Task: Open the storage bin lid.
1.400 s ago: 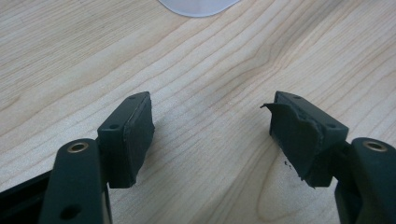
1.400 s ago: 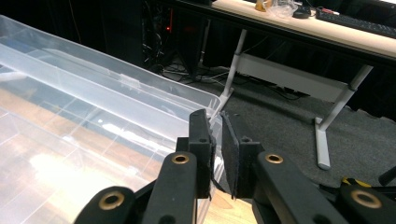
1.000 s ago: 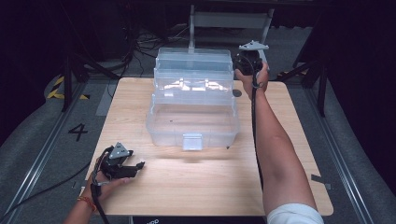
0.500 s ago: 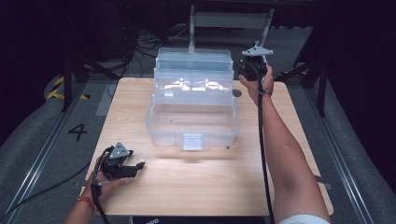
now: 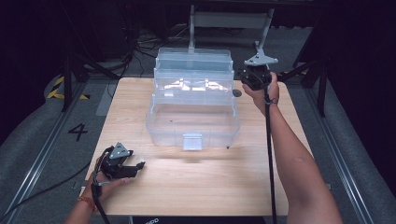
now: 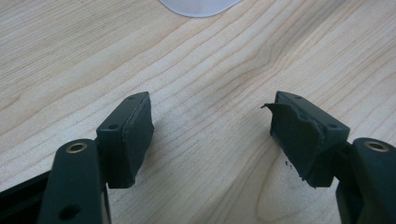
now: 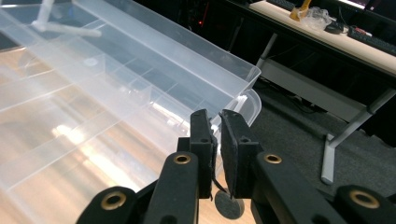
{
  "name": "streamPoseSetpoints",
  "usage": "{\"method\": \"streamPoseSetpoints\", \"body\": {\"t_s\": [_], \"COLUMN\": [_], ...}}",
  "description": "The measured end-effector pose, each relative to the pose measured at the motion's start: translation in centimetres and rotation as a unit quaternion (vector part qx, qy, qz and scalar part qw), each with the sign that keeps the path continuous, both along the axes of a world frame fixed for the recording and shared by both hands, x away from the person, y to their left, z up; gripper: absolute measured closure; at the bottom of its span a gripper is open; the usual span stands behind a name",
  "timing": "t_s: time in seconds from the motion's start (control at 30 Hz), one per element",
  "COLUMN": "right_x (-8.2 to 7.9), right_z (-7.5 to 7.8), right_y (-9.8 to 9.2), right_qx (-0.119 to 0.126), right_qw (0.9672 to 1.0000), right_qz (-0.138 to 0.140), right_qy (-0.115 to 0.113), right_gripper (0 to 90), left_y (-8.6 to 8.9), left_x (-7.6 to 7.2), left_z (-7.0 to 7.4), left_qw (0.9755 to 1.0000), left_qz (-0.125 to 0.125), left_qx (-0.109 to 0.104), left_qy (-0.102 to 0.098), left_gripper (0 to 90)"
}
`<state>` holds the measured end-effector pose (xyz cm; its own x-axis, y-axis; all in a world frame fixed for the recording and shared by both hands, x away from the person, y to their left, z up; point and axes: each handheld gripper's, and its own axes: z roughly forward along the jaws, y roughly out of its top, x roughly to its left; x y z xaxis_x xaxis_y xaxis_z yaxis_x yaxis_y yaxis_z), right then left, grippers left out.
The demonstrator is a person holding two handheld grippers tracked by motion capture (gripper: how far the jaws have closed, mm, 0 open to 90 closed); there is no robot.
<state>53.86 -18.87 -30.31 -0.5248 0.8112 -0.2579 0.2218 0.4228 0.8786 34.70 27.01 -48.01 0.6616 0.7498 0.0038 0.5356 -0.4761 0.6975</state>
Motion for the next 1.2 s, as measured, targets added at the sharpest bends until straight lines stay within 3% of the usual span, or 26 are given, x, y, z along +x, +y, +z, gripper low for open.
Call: {"method": "streamPoseSetpoints", "body": {"t_s": [0.23,0.8,0.93,1.2], "right_x": [-1.8,-5.4,-6.4,-7.9], "right_z": [0.4,-0.4,-0.8,-1.8], "right_y": [-0.5,-2.4,-2.5,-3.3], "right_qx": [-0.002,-0.019,-0.033,-0.034], "right_qw": [0.9998,0.9986,0.9978,0.9967], "right_qz": [0.019,0.048,0.057,0.071], "right_qy": [-0.005,0.008,0.010,0.021], "right_gripper": [83.6,82.6,81.7,79.1], "left_y": [0.0,0.0,0.0,0.0], "left_x": [0.0,0.0,0.0,0.0], "left_z": [0.0,0.0,0.0,0.0], "left_qw": [1.0000,1.0000,1.0000,1.0000], "left_qz": [0.002,0.003,0.004,0.004], "left_qx": [0.000,-0.001,0.000,0.001], "left_qy": [0.000,0.001,0.000,-0.002], "left_gripper": [30.0,29.8,29.8,29.7]}}
